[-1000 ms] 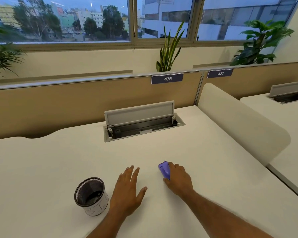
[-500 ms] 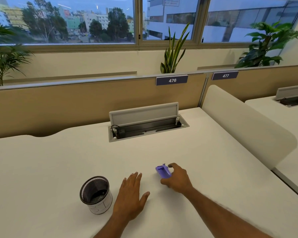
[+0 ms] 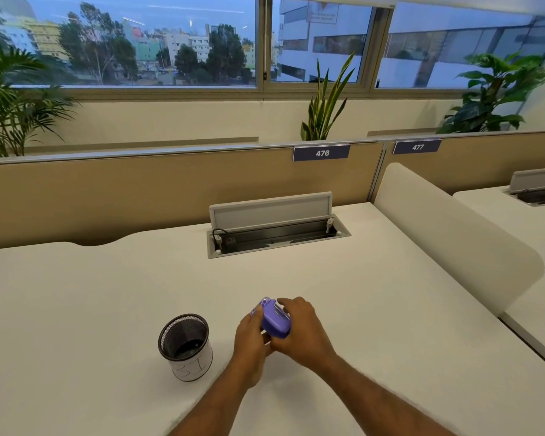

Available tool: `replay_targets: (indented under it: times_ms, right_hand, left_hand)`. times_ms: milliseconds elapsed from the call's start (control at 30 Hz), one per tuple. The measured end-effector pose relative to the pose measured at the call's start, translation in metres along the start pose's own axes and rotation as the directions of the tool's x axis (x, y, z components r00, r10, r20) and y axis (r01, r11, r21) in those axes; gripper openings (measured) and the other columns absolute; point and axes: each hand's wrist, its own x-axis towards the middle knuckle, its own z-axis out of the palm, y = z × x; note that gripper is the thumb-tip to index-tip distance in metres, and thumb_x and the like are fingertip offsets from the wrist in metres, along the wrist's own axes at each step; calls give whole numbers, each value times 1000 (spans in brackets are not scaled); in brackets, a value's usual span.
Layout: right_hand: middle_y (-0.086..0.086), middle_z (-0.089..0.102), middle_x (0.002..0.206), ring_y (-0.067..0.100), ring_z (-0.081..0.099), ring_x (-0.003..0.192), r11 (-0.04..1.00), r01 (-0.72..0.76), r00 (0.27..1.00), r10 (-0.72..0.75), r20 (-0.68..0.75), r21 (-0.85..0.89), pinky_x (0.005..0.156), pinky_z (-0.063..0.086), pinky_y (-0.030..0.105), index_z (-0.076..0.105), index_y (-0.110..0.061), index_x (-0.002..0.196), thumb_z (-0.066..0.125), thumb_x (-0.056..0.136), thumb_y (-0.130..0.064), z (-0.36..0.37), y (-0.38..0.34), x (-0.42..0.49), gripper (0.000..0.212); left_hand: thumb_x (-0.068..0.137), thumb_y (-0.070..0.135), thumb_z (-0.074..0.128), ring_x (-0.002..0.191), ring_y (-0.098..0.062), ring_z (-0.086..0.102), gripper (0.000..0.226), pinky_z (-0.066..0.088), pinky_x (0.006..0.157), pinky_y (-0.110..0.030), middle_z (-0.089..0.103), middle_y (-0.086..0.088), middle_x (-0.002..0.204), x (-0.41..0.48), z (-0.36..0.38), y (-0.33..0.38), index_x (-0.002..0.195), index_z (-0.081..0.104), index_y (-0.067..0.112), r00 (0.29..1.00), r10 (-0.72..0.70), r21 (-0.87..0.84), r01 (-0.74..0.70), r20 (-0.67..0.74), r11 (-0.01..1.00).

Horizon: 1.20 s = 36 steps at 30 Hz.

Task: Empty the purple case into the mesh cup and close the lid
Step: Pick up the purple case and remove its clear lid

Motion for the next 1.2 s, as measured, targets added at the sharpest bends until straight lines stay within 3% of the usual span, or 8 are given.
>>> replay_targets:
  times_ms: [133, 267, 400, 533, 633, 800, 933, 1200]
  right_hand:
    - [0, 53, 118, 7, 51, 100, 987, -38, 998, 30, 59, 154, 72, 41, 2, 47, -17, 129, 79, 73, -33, -5, 0, -5, 66]
    - [-7, 57, 110, 2, 56, 97, 957, -76, 995, 56, 79, 279, 74, 43, 1, 52, -33, 111, 78, 75, -35, -3, -4, -10, 44]
    - [-7, 58, 101, 8, 57, 92, 963, -24, 1000, 22, 10, 269, 73, 44, 4, 54, -29, 107, 83, 69, -28, 5, -11, -13, 48]
    - [-4, 57, 112, 12, 56, 99, 976, 73, 997, -63, -52, 206, 77, 48, 8, 51, -18, 123, 83, 70, -26, 14, -18, -21, 63]
    - [-1, 57, 120, 13, 56, 106, 966, 177, 984, -171, -47, 187, 86, 52, 19, 49, -18, 127, 79, 75, -25, 17, -24, -27, 60]
    - [-4, 57, 125, 8, 53, 114, 938, 342, 940, -342, -7, 66, 96, 47, 19, 48, -22, 131, 70, 82, -12, 15, -36, -32, 55]
    - [-9, 51, 138, 1, 46, 124, 902, 432, 899, -431, 75, 7, 103, 34, 9, 41, -28, 138, 64, 85, -19, 10, -40, -39, 59]
    - [-10, 37, 151, 4, 35, 138, 933, 357, 934, -357, 9, -48, 108, 22, 11, 43, -27, 139, 49, 92, -48, 19, -48, -42, 52]
  left_hand:
    - [96, 29, 45, 89, -33, 72, 31, 59, 62, -37, 75, -14, 98, -2, -9, 2, 113, 66, 12, 999, -50, -125, 47, -18, 991]
    - [95, 27, 42, 86, -31, 73, 34, 59, 66, -37, 76, -13, 95, -3, -11, 1, 110, 66, 9, 997, -78, -211, 75, -6, 975]
    - [92, 22, 49, 75, -27, 70, 29, 59, 62, -34, 75, -9, 80, -3, -8, 1, 107, 66, 5, 992, -96, -273, 71, -81, 960]
    - [94, 29, 51, 90, -32, 67, 30, 56, 61, -36, 69, -15, 100, -6, -10, -4, 115, 60, 9, 977, -166, -365, 107, -134, 925]
    - [92, 46, 50, 104, -39, 63, 48, 56, 73, -43, 62, -21, 116, -9, -16, -7, 122, 55, 9, 980, -191, -488, 142, -53, 861]
    - [81, 59, 58, 99, -31, 66, 59, 58, 71, -39, 68, -15, 102, -8, -20, -7, 117, 62, 12, 990, -136, -562, 132, 35, 817]
    - [80, 60, 55, 107, -32, 66, 60, 49, 97, -46, 70, -15, 111, -6, -28, -4, 117, 64, 13, 986, -133, -550, 168, 104, 818]
    - [79, 65, 46, 84, -22, 72, 61, 59, 69, -35, 76, -5, 92, -5, -31, 2, 112, 67, 18, 988, -70, -665, 147, 140, 733]
